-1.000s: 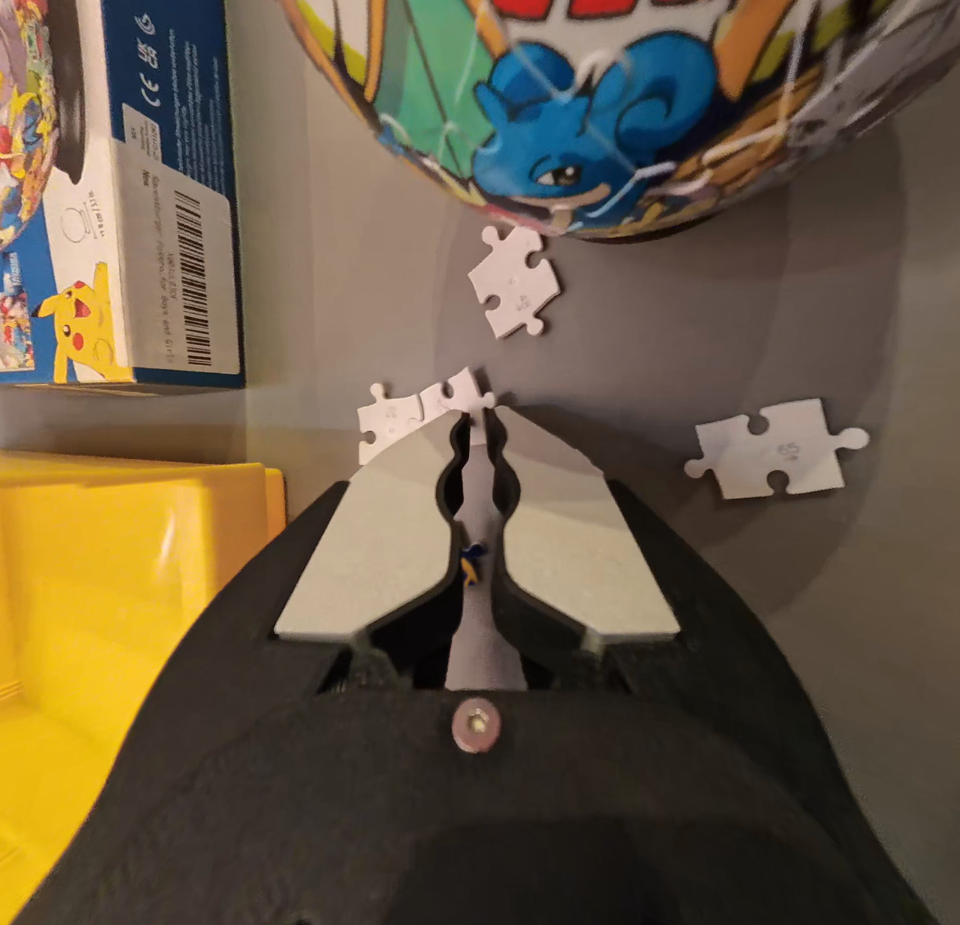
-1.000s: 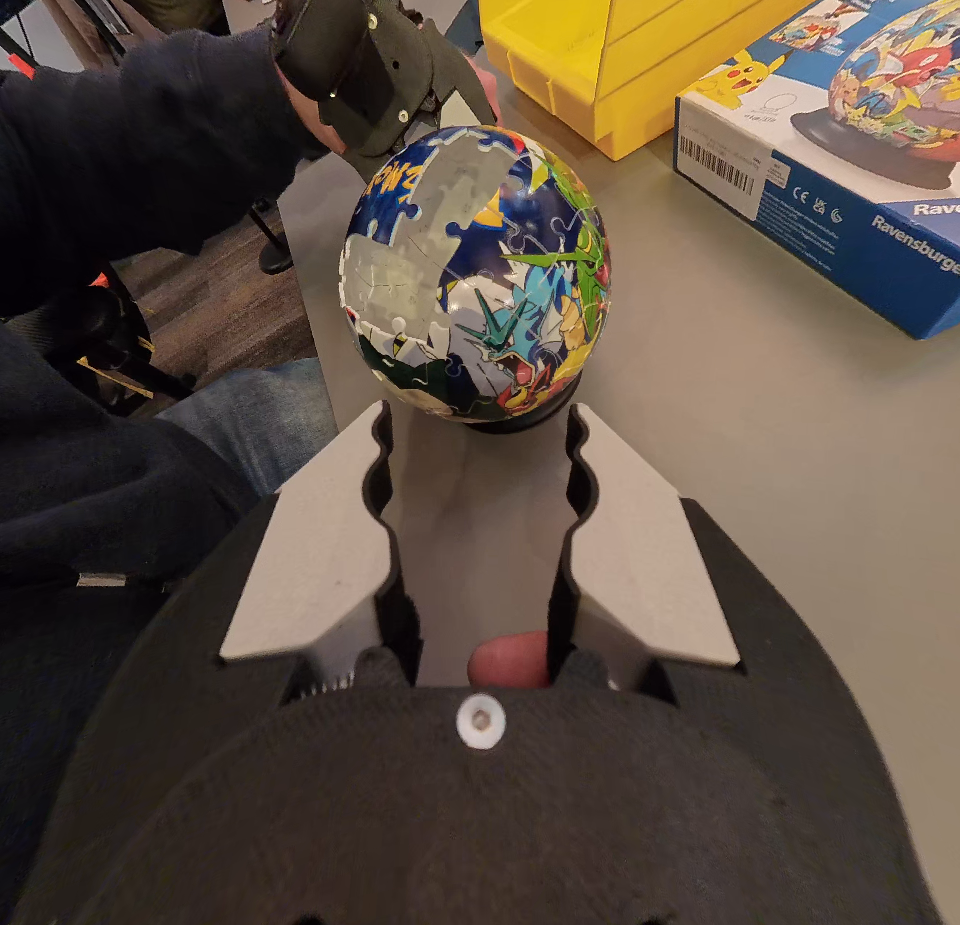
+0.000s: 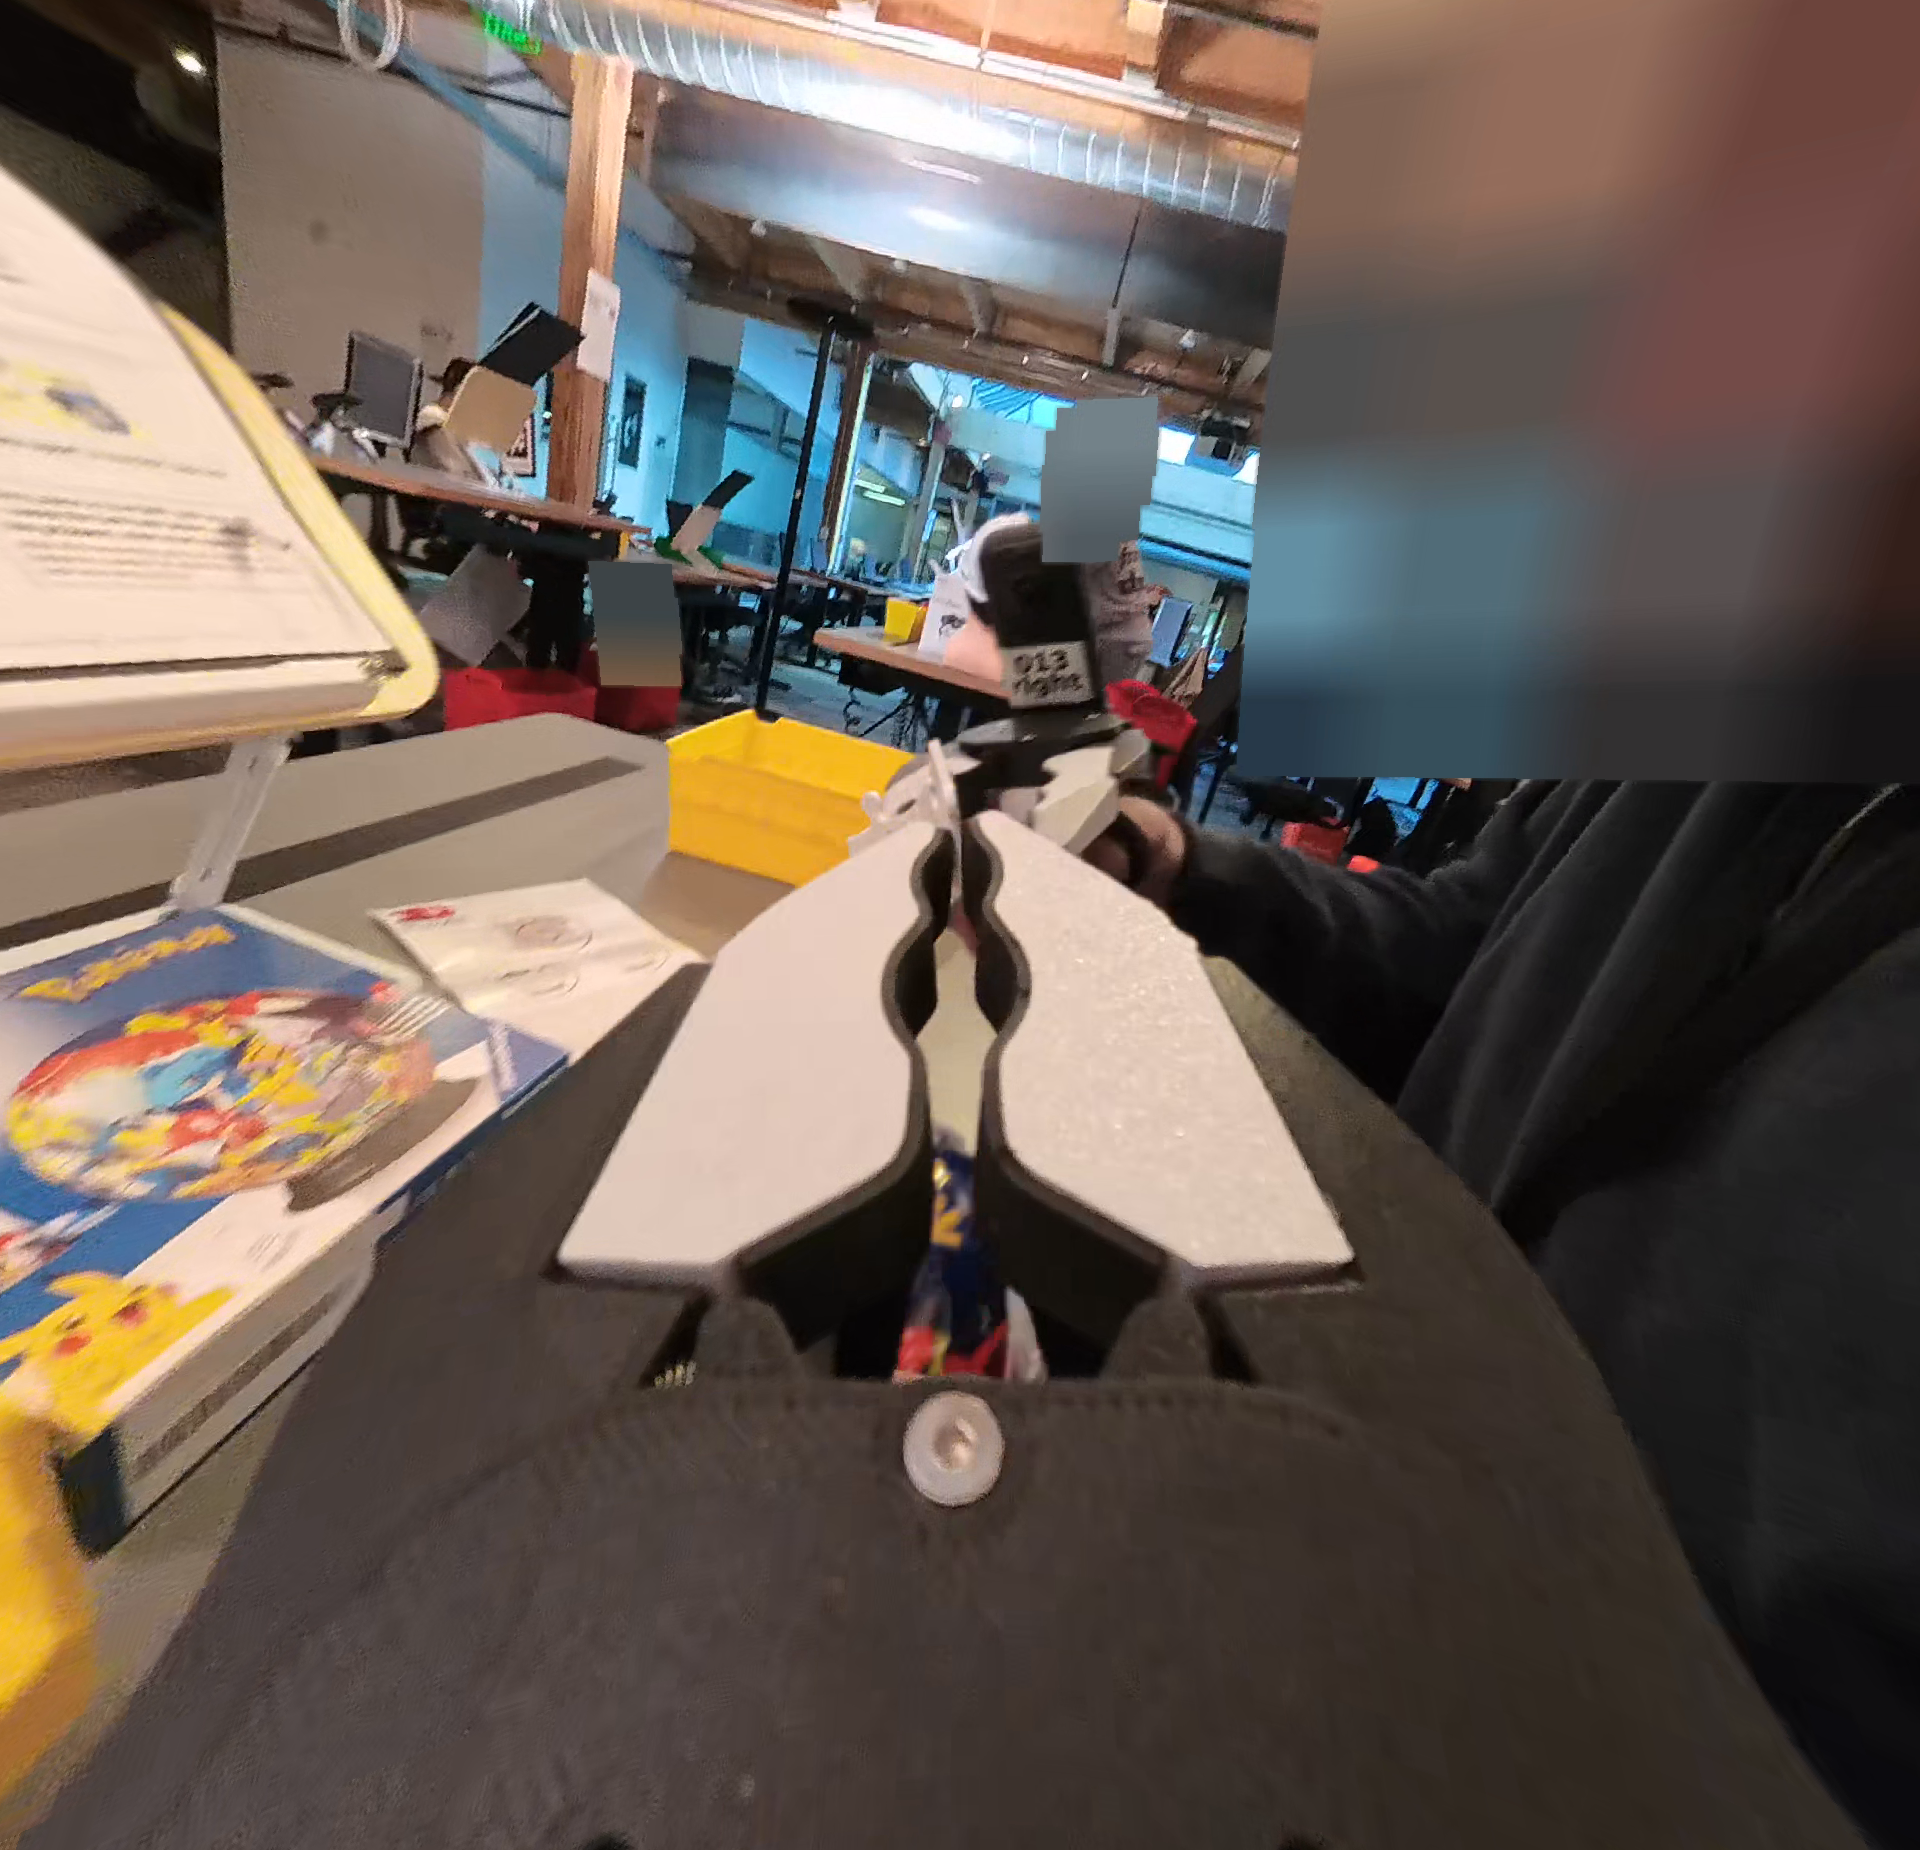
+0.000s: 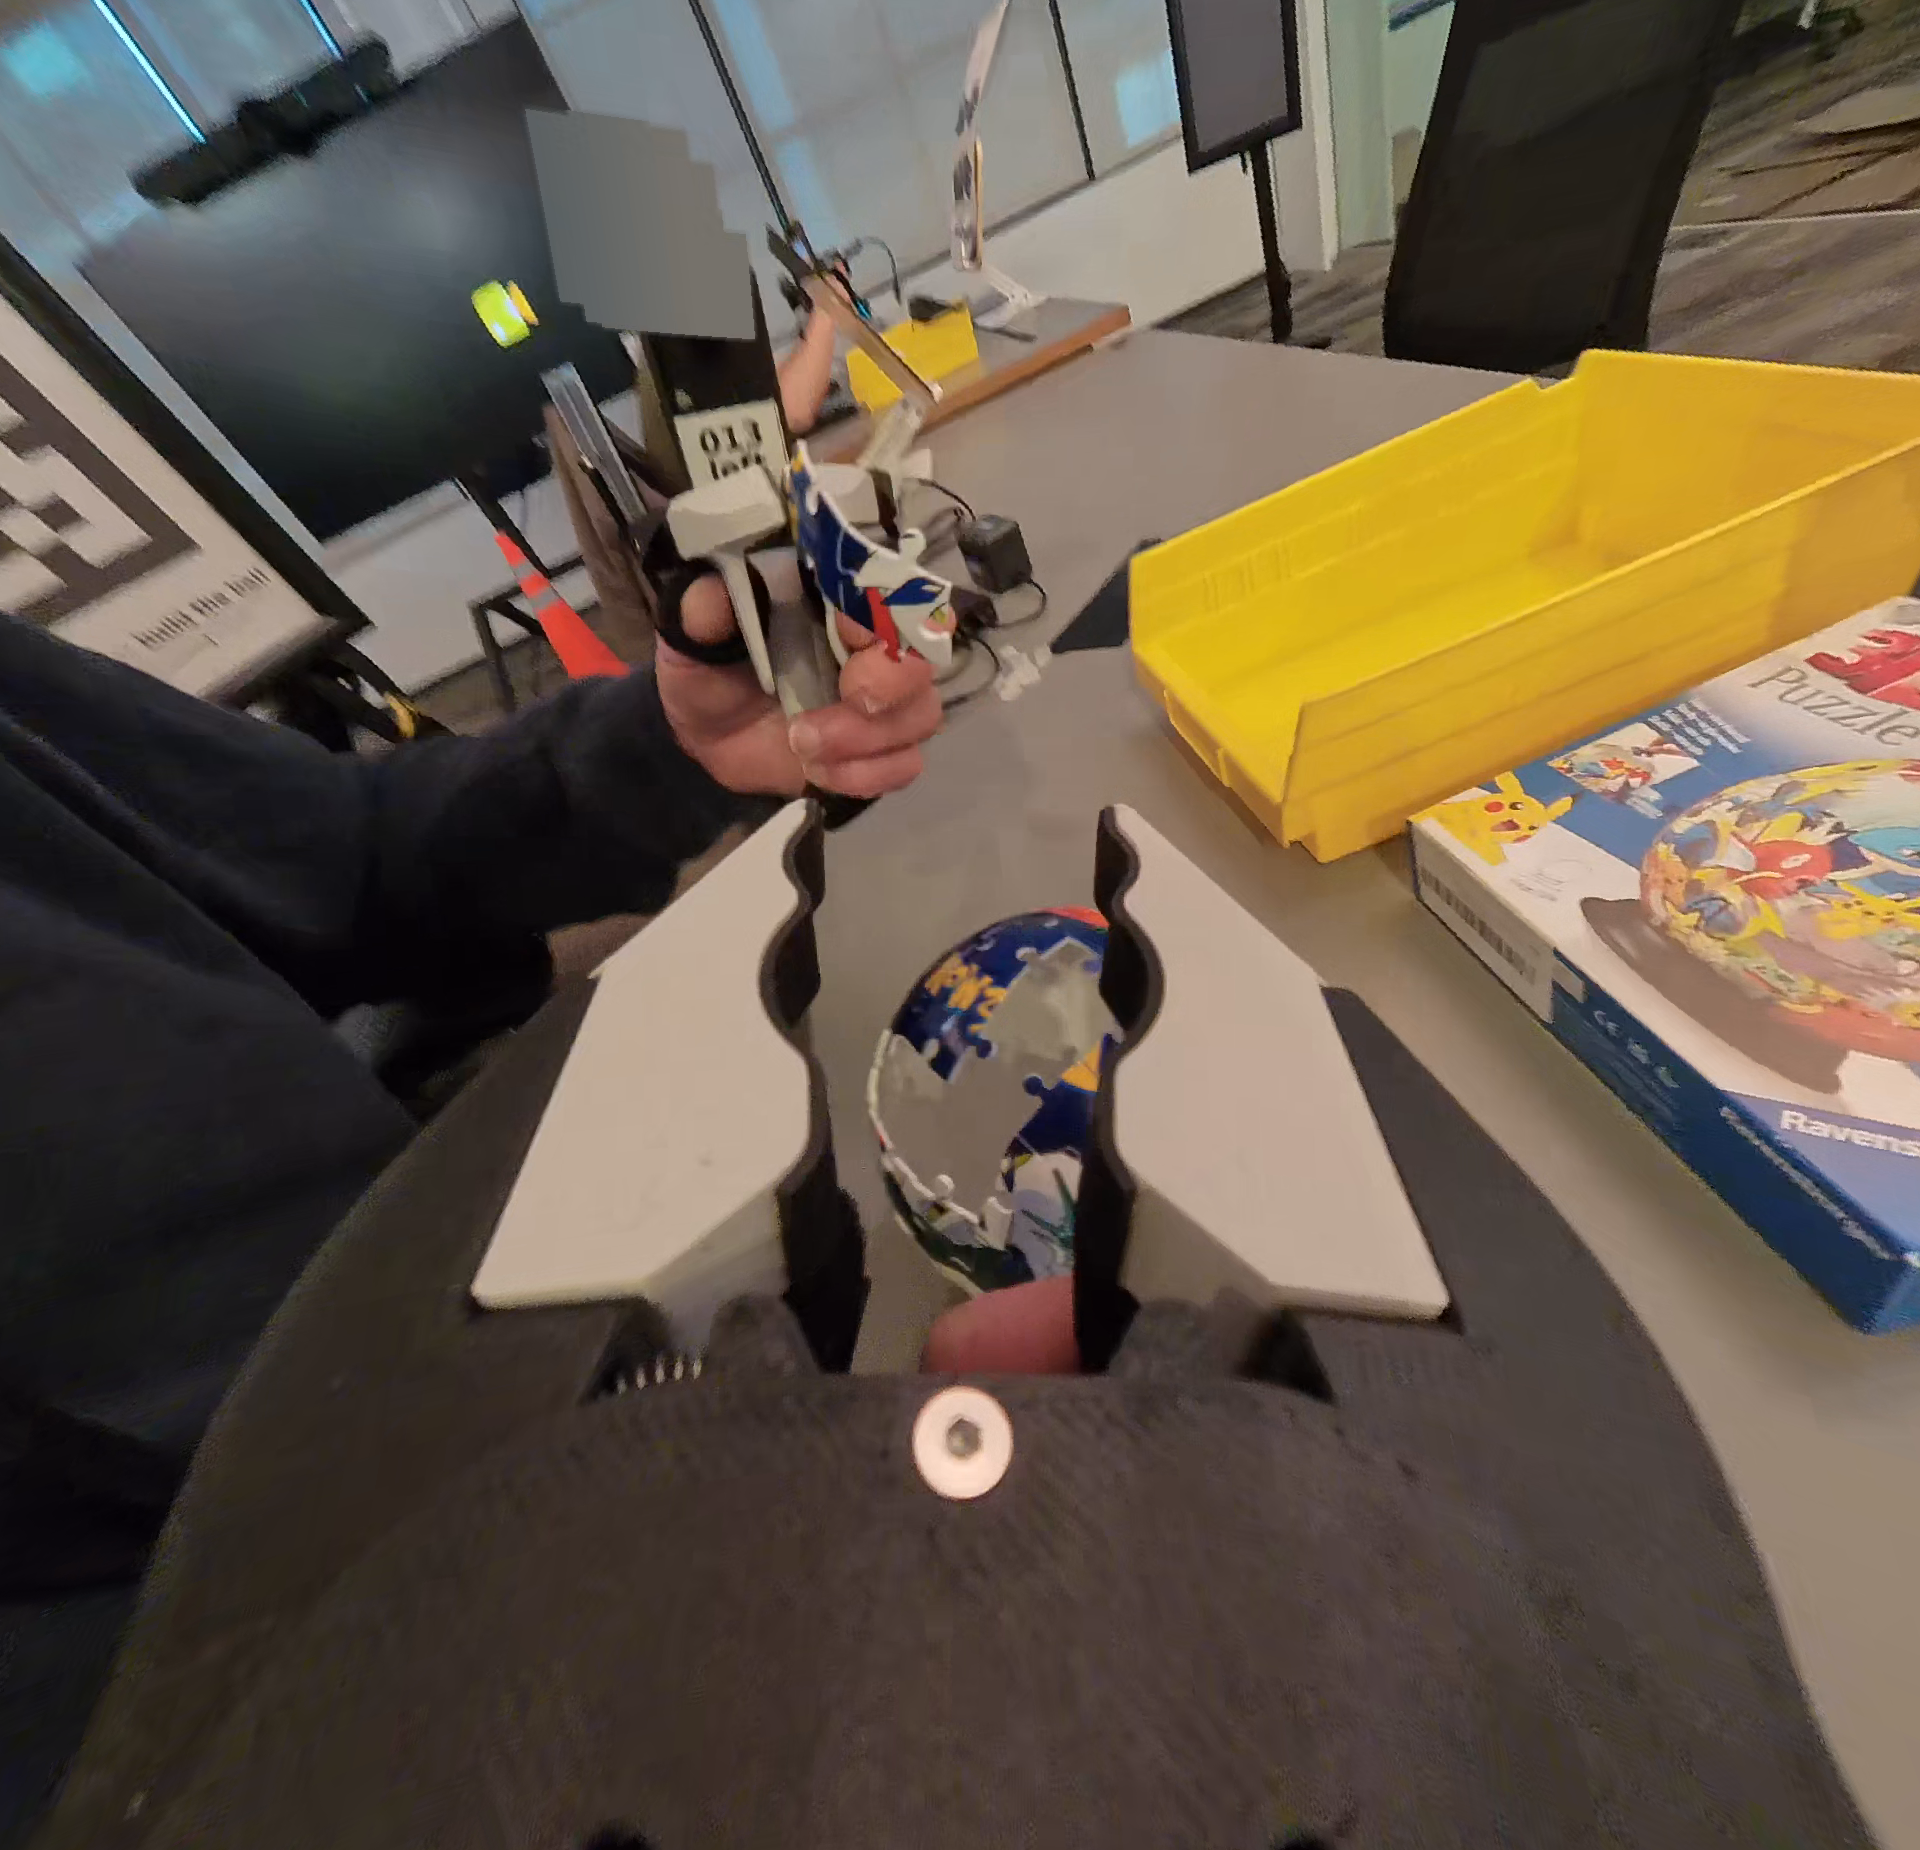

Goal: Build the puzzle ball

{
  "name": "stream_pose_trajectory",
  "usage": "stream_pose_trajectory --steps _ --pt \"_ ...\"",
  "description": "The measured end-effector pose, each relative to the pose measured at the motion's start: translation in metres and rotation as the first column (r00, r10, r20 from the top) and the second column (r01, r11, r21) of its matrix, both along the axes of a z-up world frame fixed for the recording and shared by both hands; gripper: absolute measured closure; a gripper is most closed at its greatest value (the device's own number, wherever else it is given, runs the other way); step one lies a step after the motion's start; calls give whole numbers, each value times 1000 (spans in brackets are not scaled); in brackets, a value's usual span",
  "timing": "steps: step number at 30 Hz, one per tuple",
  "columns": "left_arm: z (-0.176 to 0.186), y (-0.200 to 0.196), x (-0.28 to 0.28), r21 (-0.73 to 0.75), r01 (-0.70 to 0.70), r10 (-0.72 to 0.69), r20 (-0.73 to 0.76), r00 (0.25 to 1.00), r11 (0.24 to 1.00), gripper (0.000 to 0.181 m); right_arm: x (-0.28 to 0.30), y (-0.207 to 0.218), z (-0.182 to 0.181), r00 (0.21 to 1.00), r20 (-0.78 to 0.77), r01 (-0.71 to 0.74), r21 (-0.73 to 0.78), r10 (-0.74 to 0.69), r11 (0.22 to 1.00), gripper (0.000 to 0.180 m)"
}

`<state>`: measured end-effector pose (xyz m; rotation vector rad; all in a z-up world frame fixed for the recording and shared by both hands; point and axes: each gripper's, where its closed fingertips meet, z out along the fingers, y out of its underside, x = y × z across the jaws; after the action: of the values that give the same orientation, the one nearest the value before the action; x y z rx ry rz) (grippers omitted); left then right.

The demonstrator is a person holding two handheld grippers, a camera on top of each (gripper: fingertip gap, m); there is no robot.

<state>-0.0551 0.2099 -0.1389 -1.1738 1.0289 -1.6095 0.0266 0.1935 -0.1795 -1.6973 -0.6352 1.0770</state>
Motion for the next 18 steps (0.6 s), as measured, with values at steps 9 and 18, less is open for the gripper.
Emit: stream_pose_trajectory --steps 9,18 --pt "27 -28 28 -162 21 13 206 979 987 179 14 -23 8 979 -205 -27 -85 9 996 132" --pt "20 -40 50 -375 78 63 351 934 924 179 -5 -33 25 902 -432 -67 -119 9 991 139"
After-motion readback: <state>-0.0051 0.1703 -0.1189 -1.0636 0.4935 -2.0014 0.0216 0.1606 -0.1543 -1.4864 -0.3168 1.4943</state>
